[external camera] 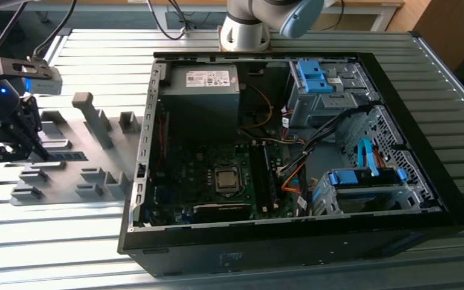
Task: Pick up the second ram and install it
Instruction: 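Pick up the second ram and move it above second insertion slot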
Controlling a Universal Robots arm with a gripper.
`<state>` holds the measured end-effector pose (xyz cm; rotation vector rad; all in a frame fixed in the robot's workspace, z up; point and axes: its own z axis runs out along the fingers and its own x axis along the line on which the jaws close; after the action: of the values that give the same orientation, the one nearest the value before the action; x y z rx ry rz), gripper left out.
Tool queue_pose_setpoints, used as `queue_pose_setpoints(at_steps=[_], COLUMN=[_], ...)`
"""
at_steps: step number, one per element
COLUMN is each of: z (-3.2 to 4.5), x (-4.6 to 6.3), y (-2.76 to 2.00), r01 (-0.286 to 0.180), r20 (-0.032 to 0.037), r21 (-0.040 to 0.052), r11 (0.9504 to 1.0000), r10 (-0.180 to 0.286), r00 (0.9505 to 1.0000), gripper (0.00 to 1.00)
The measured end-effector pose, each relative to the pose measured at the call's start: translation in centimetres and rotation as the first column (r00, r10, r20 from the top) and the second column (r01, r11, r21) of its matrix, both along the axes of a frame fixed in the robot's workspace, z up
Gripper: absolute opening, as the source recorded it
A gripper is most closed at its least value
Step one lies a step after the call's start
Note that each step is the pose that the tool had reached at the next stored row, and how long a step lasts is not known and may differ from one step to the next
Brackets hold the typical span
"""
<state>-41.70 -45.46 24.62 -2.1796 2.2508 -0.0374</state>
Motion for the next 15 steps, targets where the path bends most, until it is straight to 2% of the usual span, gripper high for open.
queue_pose_setpoints(at_steps=[15], z=[0.43], x=[0.00], y=[0.00], r01=[0.000], r20=[-0.0001], r21=[0.0000], r11=[1.0000], r10=[0.000], r00=[1.0000], gripper=[0.14])
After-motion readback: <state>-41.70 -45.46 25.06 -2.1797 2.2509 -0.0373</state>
